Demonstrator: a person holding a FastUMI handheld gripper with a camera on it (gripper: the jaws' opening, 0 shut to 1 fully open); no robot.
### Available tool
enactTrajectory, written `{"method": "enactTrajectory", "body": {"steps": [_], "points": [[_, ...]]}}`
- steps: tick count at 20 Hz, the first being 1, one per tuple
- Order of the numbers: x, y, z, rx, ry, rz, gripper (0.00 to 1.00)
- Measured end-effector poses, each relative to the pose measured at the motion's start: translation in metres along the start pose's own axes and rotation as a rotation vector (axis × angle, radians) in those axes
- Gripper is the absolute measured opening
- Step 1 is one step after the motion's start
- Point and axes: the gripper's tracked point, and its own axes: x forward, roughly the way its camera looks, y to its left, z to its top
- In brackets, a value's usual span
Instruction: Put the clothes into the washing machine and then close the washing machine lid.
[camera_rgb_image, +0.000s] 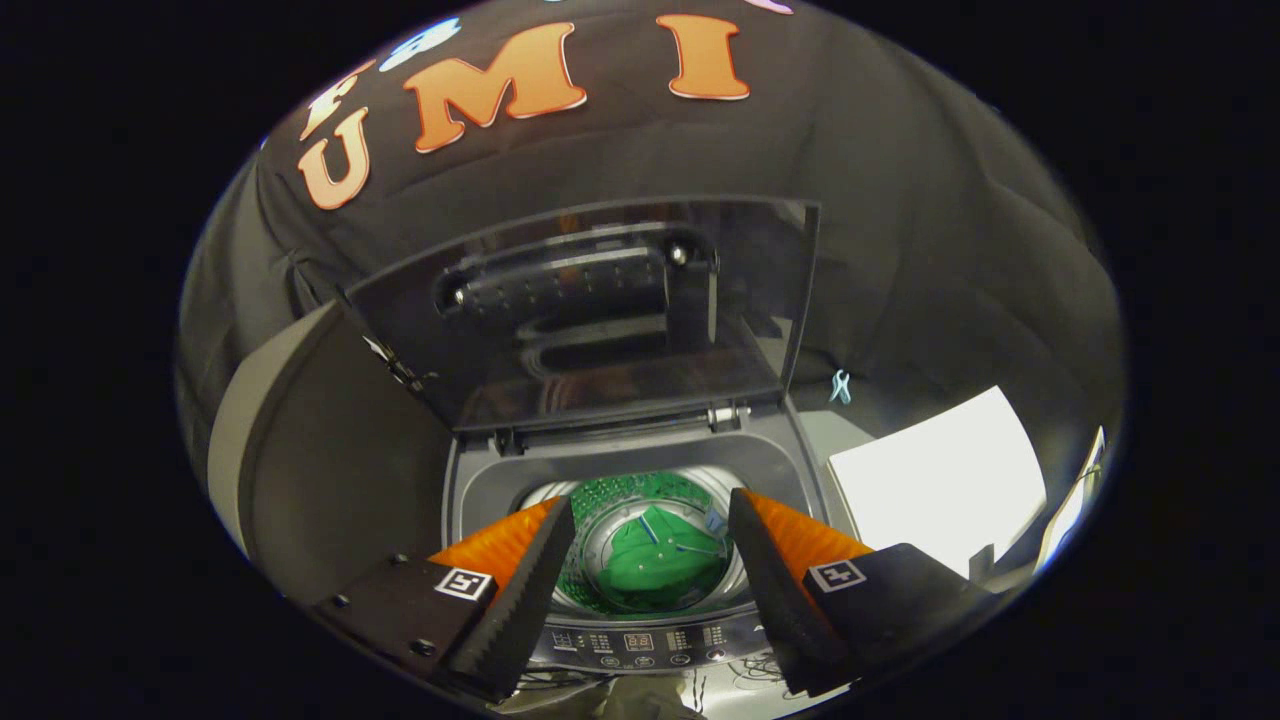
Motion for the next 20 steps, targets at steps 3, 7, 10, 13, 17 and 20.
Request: {"method": "enactTrajectory", "body": {"steps": [3,7,10,13,17,20], "points": [[-0.024,0.006,0.035,-0.015,-0.053,-0.004,0.99],[-0.047,0.022,0.084,-0.035,-0.133,0.01,0.99],[-0.056,0.032,0.117,-0.049,-0.18,0.014,0.99],[-0.057,0.039,0.143,-0.057,-0.206,0.009,0.99],[-0.04,0.048,0.168,-0.085,-0.225,0.006,0.99],[-0.019,0.049,0.187,-0.099,-0.248,-0.001,0.99]]}}
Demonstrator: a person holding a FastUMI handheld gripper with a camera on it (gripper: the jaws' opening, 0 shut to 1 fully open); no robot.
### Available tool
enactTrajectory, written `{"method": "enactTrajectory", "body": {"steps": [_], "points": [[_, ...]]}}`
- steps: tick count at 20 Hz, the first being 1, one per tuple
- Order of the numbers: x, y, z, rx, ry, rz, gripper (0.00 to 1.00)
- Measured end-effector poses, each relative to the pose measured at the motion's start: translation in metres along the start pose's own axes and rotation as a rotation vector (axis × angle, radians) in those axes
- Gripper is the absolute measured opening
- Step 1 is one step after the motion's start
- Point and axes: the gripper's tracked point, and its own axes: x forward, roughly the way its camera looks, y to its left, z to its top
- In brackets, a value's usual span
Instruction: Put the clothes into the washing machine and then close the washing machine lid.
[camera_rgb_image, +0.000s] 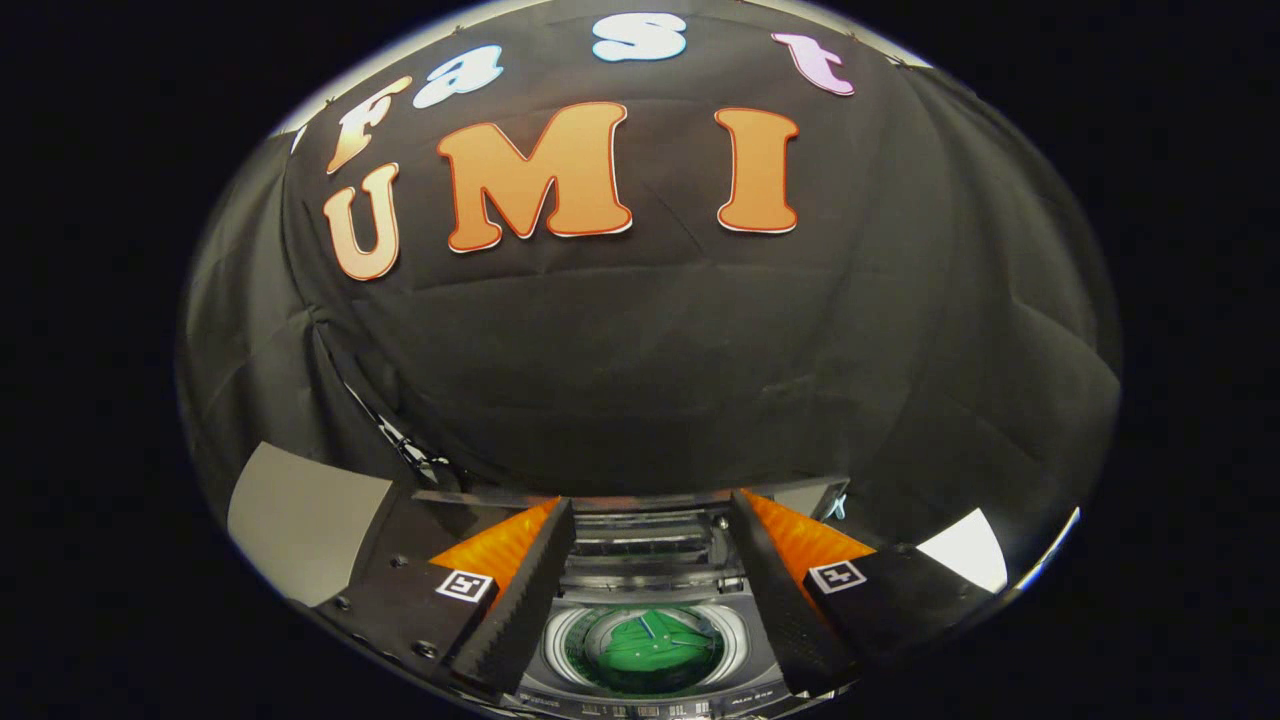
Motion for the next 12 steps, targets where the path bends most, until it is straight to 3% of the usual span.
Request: {"method": "enactTrajectory", "body": {"steps": [12], "points": [[0.085,0.005,-0.005,0.025,0.052,-0.01,0.99]]}}
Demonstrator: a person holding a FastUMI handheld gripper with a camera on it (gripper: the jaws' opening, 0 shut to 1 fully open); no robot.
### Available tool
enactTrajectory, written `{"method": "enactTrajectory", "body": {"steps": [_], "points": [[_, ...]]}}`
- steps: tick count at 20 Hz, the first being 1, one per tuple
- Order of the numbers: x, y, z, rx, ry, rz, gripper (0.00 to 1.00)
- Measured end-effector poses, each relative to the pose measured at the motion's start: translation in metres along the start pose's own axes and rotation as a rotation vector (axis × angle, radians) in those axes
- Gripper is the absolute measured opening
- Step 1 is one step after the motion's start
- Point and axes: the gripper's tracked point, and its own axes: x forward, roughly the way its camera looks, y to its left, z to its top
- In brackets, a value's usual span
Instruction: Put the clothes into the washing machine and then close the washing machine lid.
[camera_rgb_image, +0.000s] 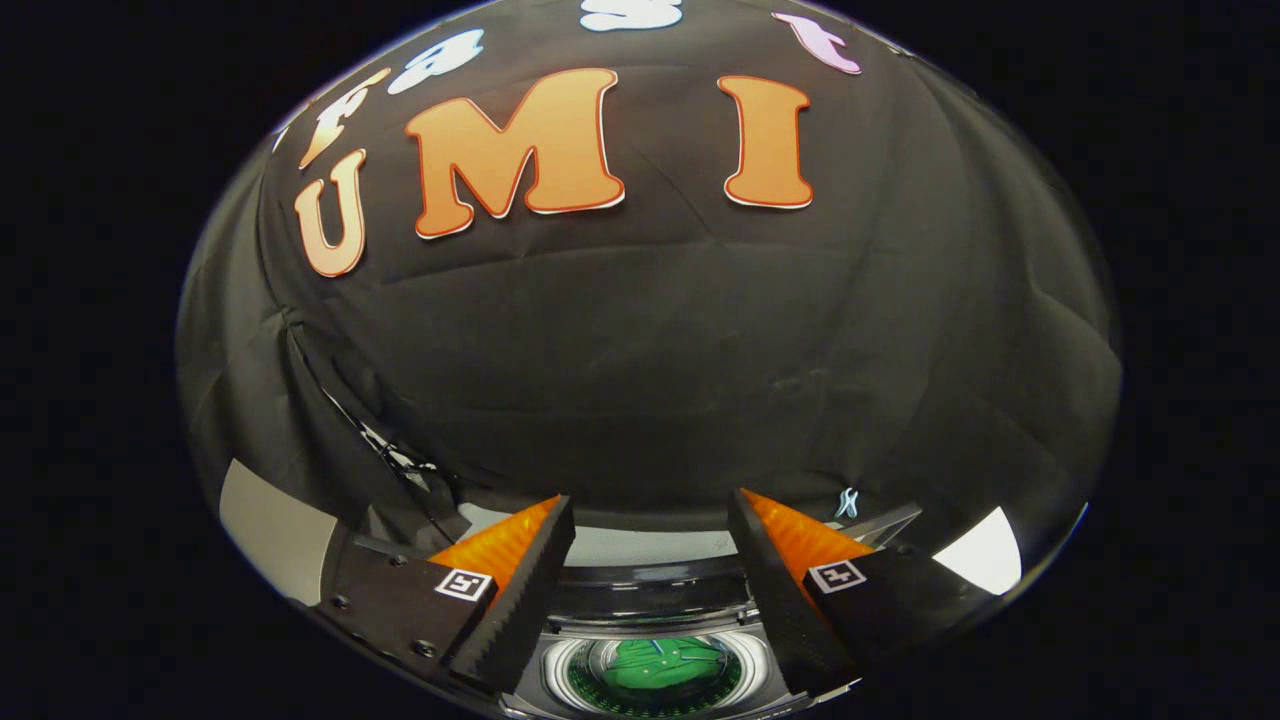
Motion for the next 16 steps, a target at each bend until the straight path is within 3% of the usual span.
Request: {"method": "enactTrajectory", "body": {"steps": [9,16], "points": [[0.022,0.011,-0.013,-0.035,0.046,0.005,0.99],[0.002,0.009,-0.023,-0.049,0.016,0.016,1.0]]}}
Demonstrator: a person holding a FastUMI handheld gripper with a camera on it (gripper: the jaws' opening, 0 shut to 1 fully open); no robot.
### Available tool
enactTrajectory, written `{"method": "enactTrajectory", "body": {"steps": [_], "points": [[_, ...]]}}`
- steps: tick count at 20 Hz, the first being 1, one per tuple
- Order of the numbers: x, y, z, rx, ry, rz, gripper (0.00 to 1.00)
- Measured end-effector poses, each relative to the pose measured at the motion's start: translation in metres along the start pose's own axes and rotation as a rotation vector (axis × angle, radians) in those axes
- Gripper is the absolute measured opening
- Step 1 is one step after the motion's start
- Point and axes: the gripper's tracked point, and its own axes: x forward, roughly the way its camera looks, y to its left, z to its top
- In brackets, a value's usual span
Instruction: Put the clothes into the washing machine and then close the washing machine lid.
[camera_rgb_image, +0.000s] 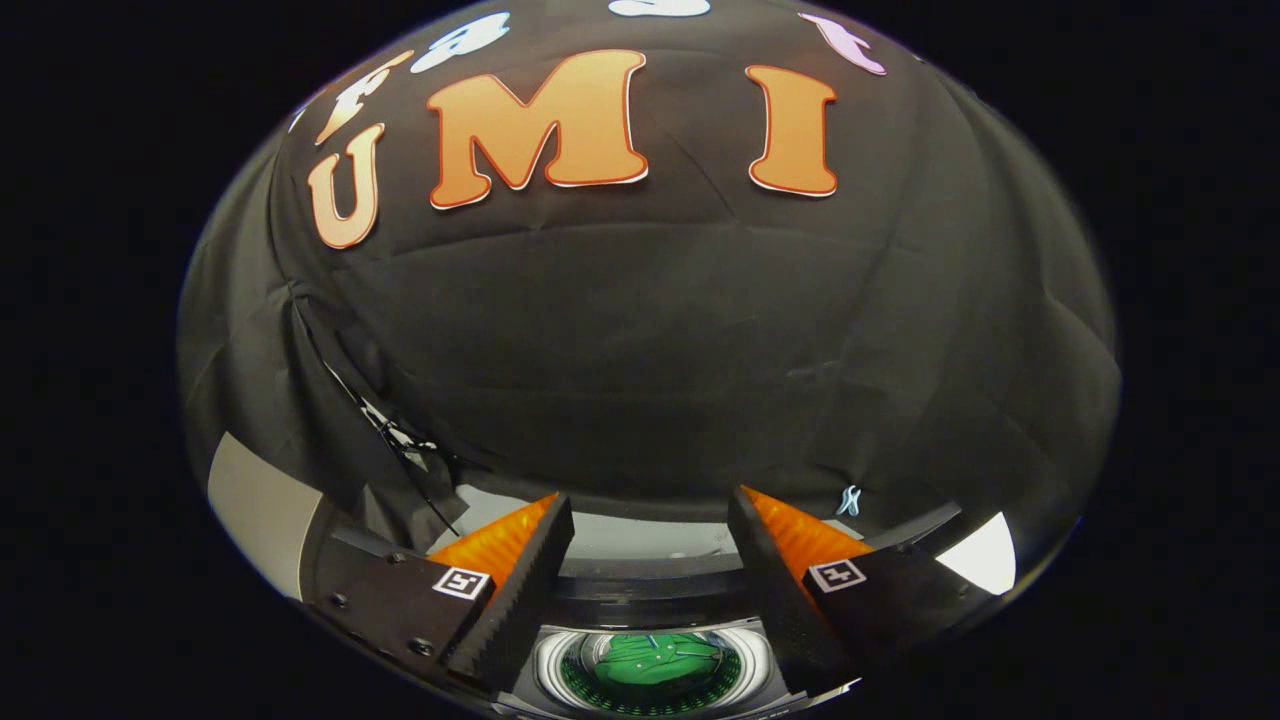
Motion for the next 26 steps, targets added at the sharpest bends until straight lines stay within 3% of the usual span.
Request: {"method": "enactTrajectory", "body": {"steps": [9,21,26], "points": [[-0.051,-0.001,-0.045,-0.007,-0.004,-0.008,1.0],[-0.104,-0.008,-0.172,-0.002,0.183,-0.019,0.99],[-0.107,-0.014,-0.178,0.048,0.184,-0.05,0.99]]}}
